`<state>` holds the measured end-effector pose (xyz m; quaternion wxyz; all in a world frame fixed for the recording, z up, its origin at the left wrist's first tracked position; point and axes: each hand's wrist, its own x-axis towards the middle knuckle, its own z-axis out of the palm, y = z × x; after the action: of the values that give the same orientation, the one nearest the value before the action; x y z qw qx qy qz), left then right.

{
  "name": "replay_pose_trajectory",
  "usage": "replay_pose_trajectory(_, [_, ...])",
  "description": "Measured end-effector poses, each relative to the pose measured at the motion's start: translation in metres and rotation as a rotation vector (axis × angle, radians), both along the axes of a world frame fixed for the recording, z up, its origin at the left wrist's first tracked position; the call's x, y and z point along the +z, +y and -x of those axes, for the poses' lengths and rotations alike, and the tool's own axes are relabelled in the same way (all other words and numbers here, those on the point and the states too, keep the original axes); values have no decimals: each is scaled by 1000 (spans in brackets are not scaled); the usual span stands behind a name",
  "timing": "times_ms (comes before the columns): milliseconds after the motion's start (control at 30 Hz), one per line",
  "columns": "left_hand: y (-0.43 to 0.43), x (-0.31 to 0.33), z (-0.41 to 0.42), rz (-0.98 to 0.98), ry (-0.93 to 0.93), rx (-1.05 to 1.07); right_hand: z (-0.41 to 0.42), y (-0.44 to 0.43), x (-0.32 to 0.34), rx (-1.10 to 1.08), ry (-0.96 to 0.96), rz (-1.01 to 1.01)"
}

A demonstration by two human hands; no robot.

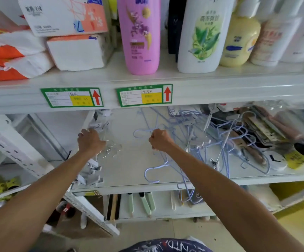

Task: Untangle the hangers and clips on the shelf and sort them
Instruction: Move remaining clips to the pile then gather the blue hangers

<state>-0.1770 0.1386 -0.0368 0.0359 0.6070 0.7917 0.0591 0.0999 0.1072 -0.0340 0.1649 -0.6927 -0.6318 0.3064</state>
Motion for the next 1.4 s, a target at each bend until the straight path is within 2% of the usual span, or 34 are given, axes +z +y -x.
replay_pose_trajectory(100, [-3,11,-38,-263,-85,-95,-45,-3,7,-52,-57,-50])
replay_pose_trajectory(167, [-8,12,-73,-282,-266,-160,-85,-7,11,-73,-120,-61])
replay_pose_trajectory(267, [-28,14,-134,-122,-484,-348,-147,-19,12,-222,-173,-65])
replay_pose_trajectory(367, [-48,18,-197,-9,-543,-537,-188,-33,12,-220,-174,-1])
replay_pose_trajectory(433, [-58,19,-236,120,-519,-629,-201,-39,8,-176,-149,45])
replay_pose_trajectory(533, [-68,12,-279,377,-356,-721,-214,-50,0,-158,-50,51])
replay_pose_trajectory(667, [-68,4,-301,495,-247,-641,-222,-55,-9,-135,34,84])
replay_pose_trajectory(833, [-68,1,-299,552,-369,-529,-221,-60,-12,-109,55,61])
replay_pose_trajectory(900, [-70,5,-299,513,-446,-470,-227,-61,-11,-142,66,58])
replay_pose_trajectory(1033, [-69,21,-301,312,-728,-293,-242,-62,-9,-274,117,38])
replay_pose_trajectory(1200, [-75,45,-307,115,-1028,-223,-255,-63,0,-306,101,-80])
replay_pose_trajectory(1300, [-77,57,-305,36,-1112,-238,-259,-61,-2,-298,127,-64])
replay_pose_trajectory(1400, [-79,61,-292,81,-1169,-230,-261,-64,-1,-266,76,-52])
